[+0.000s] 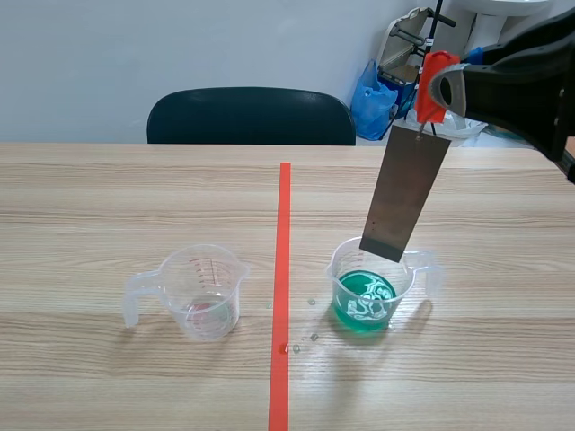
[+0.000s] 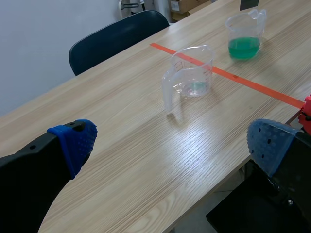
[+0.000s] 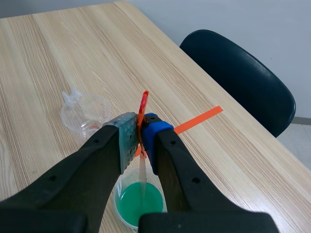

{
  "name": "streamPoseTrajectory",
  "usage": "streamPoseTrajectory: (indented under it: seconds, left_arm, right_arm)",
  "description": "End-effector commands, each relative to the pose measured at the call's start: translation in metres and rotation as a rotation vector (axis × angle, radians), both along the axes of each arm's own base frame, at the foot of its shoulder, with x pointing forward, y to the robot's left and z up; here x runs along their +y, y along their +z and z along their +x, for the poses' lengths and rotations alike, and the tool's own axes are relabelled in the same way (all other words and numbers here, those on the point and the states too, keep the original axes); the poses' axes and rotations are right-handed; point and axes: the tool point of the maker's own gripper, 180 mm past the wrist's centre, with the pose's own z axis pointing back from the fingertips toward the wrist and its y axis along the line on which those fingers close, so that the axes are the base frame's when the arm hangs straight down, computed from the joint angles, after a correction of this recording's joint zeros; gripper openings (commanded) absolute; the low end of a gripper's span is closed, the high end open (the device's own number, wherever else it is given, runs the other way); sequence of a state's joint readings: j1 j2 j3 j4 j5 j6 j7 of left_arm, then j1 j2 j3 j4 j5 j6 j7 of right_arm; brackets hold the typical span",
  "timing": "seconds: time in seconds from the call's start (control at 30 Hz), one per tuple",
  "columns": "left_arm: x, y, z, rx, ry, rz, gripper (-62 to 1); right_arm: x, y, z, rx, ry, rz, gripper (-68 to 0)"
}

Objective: Do the redox reaction experiment

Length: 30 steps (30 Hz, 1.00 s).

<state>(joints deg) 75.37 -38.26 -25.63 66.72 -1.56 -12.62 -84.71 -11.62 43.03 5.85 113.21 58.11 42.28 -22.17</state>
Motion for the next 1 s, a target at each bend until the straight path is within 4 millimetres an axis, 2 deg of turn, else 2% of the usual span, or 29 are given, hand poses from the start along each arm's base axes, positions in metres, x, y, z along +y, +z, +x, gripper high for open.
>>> streamPoseTrajectory:
  seconds: [0.0, 0.97]
  left_arm:
    - [-0.0007, 0.0055, 0.0002, -0.024, 0.005, -0.017, 1.4]
    - [-0.0020, 0.0106, -0.0002, -0.048, -0.002, -0.033, 1.4]
  right_arm:
    - [0.0031, 0.0131, -0.0008, -0.042, 0.020, 0.015, -66.7]
    - [0.0031, 0.0131, -0.0008, -0.042, 0.020, 0.015, -66.7]
